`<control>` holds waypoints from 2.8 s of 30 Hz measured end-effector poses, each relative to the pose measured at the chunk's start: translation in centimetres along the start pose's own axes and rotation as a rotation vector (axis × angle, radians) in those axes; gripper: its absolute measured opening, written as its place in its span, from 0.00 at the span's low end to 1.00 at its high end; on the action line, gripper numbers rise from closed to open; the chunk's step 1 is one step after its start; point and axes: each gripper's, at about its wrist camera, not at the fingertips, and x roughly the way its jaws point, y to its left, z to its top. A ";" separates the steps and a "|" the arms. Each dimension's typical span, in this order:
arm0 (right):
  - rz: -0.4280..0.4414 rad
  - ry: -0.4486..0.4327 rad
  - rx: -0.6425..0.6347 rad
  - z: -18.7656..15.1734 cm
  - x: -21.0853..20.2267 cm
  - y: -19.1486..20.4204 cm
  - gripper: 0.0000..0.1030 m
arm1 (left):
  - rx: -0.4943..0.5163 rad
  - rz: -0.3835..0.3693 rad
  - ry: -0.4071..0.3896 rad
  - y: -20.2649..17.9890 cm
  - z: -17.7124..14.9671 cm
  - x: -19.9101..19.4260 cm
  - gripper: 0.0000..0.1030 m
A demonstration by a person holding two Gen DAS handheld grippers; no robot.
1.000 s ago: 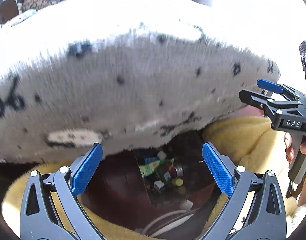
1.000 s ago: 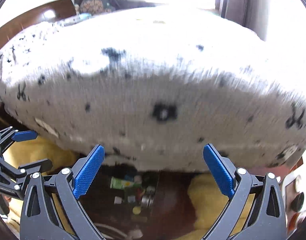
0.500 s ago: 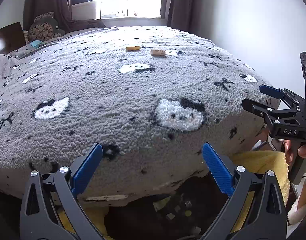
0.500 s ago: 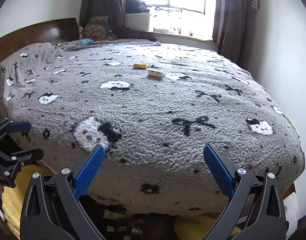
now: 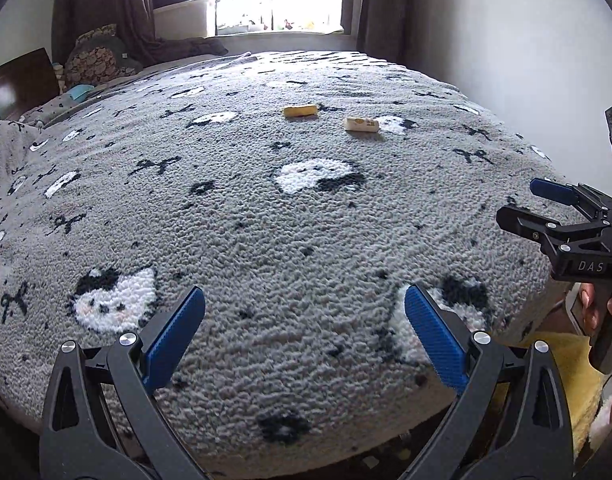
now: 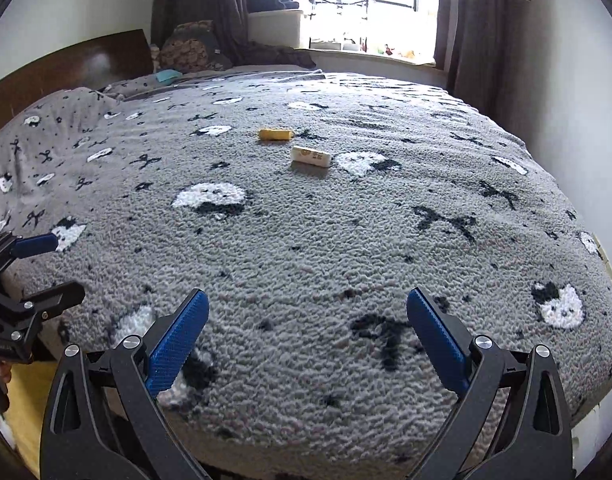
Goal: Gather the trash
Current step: 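Raise both tools back over the bed toward the remaining items, then grasp the white lotion tube with the right tool while the left tool grasps the yellow tube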
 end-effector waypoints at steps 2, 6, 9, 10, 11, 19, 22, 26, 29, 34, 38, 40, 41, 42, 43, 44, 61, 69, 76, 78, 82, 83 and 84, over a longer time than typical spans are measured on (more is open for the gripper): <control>-0.005 0.019 0.013 1.0 1.9 -0.3 0.96 | -0.012 0.013 0.011 0.7 0.7 1.3 0.92; -0.020 0.043 0.028 3.1 5.1 -0.5 0.96 | -0.024 0.041 0.032 1.9 2.1 3.9 0.92; -0.030 0.056 0.043 5.0 7.7 -0.6 0.96 | -0.034 0.047 0.036 2.5 3.2 5.3 0.92; -0.030 0.060 0.055 5.6 8.4 -0.7 0.96 | -0.033 0.051 0.036 2.6 3.6 5.7 0.92; -0.026 0.066 0.071 6.5 9.5 -0.7 0.96 | -0.030 0.054 0.035 2.6 4.1 6.1 0.92; -0.035 0.104 0.139 10.7 16.2 -0.3 0.96 | -0.010 0.065 0.050 2.6 6.7 9.2 0.92; -0.024 0.119 0.190 11.7 18.0 -0.5 0.89 | -0.012 0.065 0.050 2.6 7.1 9.7 0.92; -0.021 0.121 0.213 12.6 19.4 -0.1 0.79 | -0.006 0.071 0.047 2.5 7.5 10.0 0.92; -0.035 0.137 0.215 12.9 20.3 0.2 0.68 | -0.013 0.070 0.044 2.5 7.9 10.0 0.92; -0.064 0.138 0.203 12.7 20.6 0.3 0.53 | -0.016 0.080 0.036 2.5 8.4 9.5 0.92; -0.057 0.120 0.188 12.6 19.5 0.1 0.53 | -0.006 0.094 0.034 2.4 8.6 9.2 0.92; -0.059 0.101 0.165 12.5 18.4 0.0 0.53 | 0.002 0.100 0.036 2.2 8.8 9.4 0.92; -0.067 0.089 0.151 12.4 17.7 -0.2 0.53 | 0.006 0.104 0.037 2.0 8.9 9.5 0.92; -0.077 0.076 0.136 12.3 16.9 -0.5 0.53 | 0.012 0.110 0.038 1.8 9.0 9.8 0.92; -0.086 0.065 0.124 12.2 16.1 -0.7 0.53 | 0.019 0.117 0.039 1.6 9.2 10.0 0.92; -0.096 0.050 0.107 12.0 15.0 -1.2 0.53 | 0.027 0.122 0.040 1.4 9.5 10.3 0.92; -0.087 0.000 0.014 5.2 5.9 -8.1 0.53 | 0.005 0.123 0.001 -1.2 17.4 19.0 0.92; -0.044 -0.038 -0.009 2.9 3.8 -8.8 0.53 | 0.008 0.158 0.037 -1.7 21.5 24.3 0.91; -0.021 -0.049 -0.021 2.7 3.4 -8.6 0.53 | -0.052 0.138 0.070 -1.1 22.7 26.6 0.83; -0.015 -0.048 -0.029 2.7 3.3 -8.3 0.53 | -0.073 0.116 0.092 -0.7 22.9 27.3 0.62; -0.016 -0.053 -0.034 2.7 3.0 -7.9 0.53 | -0.083 0.096 0.121 -0.3 22.6 27.3 0.52; -0.018 -0.055 -0.035 2.7 2.9 -7.8 0.53 | -0.075 0.096 0.128 -0.4 22.5 27.0 0.52; -0.022 -0.057 -0.037 2.8 2.8 -7.7 0.53 | -0.065 0.102 0.128 -0.4 22.4 26.4 0.52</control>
